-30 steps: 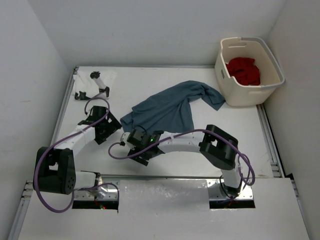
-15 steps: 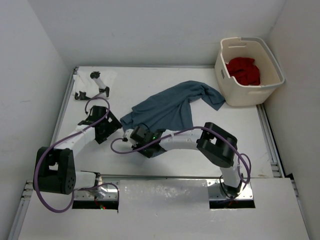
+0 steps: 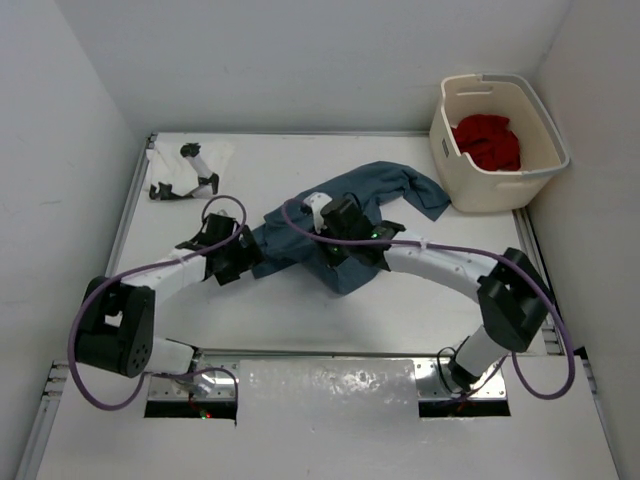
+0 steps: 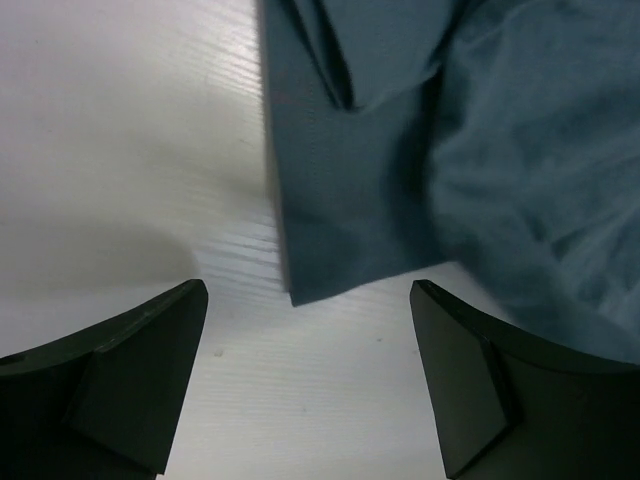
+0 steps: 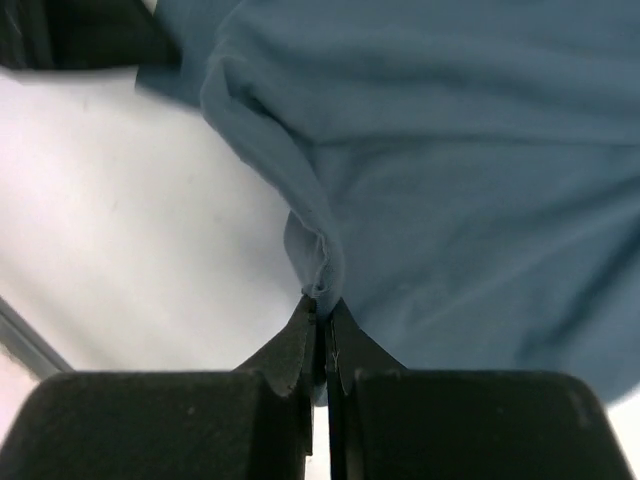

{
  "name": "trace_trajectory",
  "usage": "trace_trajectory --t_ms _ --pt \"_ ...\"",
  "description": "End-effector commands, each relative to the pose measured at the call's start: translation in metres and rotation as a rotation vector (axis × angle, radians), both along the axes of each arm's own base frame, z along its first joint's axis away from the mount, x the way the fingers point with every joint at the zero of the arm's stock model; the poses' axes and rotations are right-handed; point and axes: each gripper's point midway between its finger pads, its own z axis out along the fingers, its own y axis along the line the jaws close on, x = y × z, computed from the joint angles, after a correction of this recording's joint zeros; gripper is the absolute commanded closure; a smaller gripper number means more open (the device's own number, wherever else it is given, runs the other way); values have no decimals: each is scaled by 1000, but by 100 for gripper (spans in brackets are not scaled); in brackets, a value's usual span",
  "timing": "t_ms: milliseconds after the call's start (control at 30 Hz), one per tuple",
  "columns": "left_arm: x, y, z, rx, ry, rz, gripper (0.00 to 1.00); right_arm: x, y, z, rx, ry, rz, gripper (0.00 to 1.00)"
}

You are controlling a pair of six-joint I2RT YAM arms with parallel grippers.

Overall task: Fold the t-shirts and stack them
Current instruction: Flatten out the tshirt

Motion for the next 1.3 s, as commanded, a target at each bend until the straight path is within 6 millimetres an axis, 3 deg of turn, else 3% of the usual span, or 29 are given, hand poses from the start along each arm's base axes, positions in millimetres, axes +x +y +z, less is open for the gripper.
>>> trace_trajectory --t_ms 0,167,267,367,433,567,700,767,800,833,900,1000,1033,1100,1133,1200,1233,1267 --pt "8 -7 -6 -21 -6 4 19 19 -8 32 57 -55 -83 100" --pt "-7 -12 -24 4 62 -13 21 30 -19 44 46 -90 -115 100" --pt "-10 -17 -34 13 82 -26 29 28 -20 46 64 -89 -116 100" --pt "-9 -19 -40 56 111 -34 44 28 -23 44 56 -89 -125 100" --pt "-13 -22 -42 89 127 -55 46 27 -27 42 45 -87 -134 100" --pt "-21 -4 -53 215 189 -22 53 27 -32 47 56 -105 -153 100" --pt "-29 -6 -60 298 226 -65 61 30 -42 52 42 -131 -181 100" --pt "-35 -7 -64 326 236 -74 74 32 -46 54 37 -138 -192 100" --pt "-37 -5 -67 340 249 -66 84 31 -47 53 33 -138 -193 100" --pt "-37 -4 -68 348 253 -62 100 32 -49 54 33 -141 -199 100" --pt "-33 -4 -67 357 249 -57 100 34 -54 56 32 -156 -216 100" --pt "-14 -1 -43 382 176 -18 100 45 -74 65 19 -194 -284 100" --pt "7 2 -19 410 92 26 100 49 -84 68 -1 -210 -319 100" --pt "20 15 11 486 47 87 100 64 -112 76 -27 -241 -402 100" --pt "43 14 44 494 -36 127 100 71 -131 88 -45 -276 -466 100" --pt "55 36 83 612 -93 208 100 86 -173 104 -72 -314 -589 100" --pt "75 35 118 610 -168 264 100 90 -190 125 -61 -358 -643 100" --pt "81 46 140 669 -211 319 100 94 -210 137 -85 -399 -711 100"
